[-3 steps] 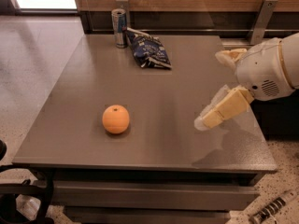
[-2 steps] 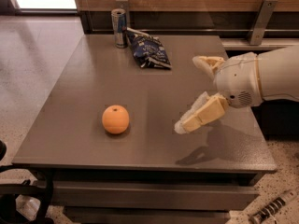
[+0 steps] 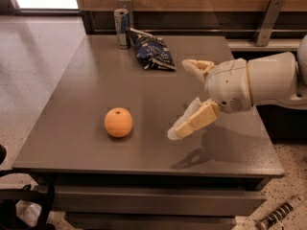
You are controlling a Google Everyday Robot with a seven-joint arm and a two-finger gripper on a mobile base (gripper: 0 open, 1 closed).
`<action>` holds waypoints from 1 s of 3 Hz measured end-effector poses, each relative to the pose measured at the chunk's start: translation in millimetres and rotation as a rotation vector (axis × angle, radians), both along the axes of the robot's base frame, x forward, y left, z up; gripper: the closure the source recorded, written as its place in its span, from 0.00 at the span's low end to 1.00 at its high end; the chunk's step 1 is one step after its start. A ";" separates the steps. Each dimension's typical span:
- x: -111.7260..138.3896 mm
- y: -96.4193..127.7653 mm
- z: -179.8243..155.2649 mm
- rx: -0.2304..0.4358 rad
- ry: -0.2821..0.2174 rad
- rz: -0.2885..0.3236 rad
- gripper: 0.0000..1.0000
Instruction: Move orange near blue chip bag
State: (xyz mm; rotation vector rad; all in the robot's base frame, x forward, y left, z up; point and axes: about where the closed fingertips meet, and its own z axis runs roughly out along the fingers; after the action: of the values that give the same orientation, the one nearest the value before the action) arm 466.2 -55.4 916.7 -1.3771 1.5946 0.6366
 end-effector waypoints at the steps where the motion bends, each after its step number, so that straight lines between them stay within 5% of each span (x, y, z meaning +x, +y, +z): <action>1: 6.6 17.0 -13.9 0.035 0.023 0.033 0.00; 3: 8.5 67.9 -56.1 0.144 0.048 0.088 0.00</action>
Offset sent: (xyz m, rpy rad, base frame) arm 0.0183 0.0769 -0.0709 0.1643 0.0671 0.0988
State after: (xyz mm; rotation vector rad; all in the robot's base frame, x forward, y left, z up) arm 474.7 12.5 860.6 -1.3392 1.5012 0.8267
